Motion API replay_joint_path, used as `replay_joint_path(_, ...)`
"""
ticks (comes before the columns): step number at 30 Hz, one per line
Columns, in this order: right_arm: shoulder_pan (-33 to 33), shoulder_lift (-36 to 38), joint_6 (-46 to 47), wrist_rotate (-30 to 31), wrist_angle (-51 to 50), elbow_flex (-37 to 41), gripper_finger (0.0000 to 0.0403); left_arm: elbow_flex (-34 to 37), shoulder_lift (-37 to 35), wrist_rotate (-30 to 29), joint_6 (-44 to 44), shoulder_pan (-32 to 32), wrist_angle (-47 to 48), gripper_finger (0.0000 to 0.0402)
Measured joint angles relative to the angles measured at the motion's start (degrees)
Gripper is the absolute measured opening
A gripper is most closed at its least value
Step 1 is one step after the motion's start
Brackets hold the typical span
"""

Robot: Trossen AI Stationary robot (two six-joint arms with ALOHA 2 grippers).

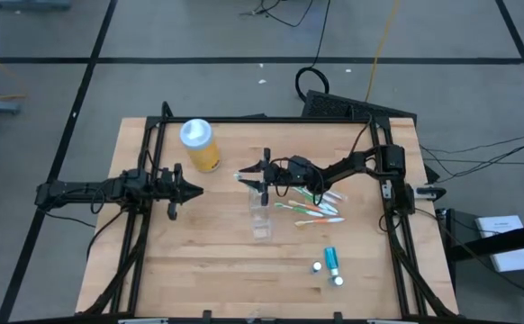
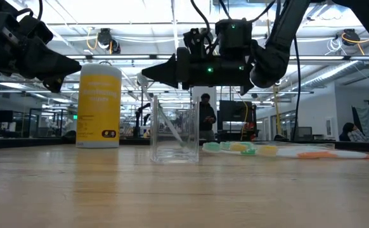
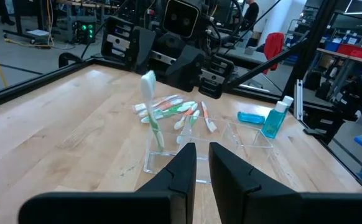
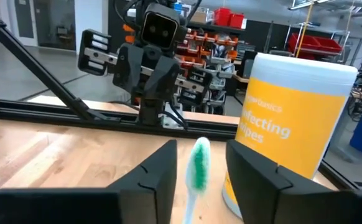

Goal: Pick & Place toothbrushing station
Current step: Put the green toothbrush into the transparent organizer

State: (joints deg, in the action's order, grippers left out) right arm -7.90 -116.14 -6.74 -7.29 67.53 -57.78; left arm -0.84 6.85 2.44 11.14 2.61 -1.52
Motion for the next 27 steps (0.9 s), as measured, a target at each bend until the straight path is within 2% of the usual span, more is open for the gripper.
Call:
replay_joint_path(4,0.0,1.7,0.0,0.0,-3.2,0.0,0.0151,0.0,0.0,0.0,0.0,0.0,0.0,0.0049)
replay_joint_path(10,0.1,8.9,-0.7,0.0,-15.3,0.0,0.0162,0.0,0.0,0.0,0.0,0.0,0.0,0.0049)
replay_joint_path(18,0.1,23.2,-0.8,0.5,-46.6,0.0,0.0161,0.0,0.0,0.0,0.0,0.0,0.0,0.0049)
replay_joint_path(24,0.1,31.5,4.0,9.1,-69.2,0.0,0.0158,0.0,0.0,0.0,0.0,0.0,0.0,0.0049)
replay_joint_path(27,0.4,33.6,7.9,10.5,-77.5,0.0,0.0159,0.0,0.0,0.0,0.0,0.0,0.0,0.0049)
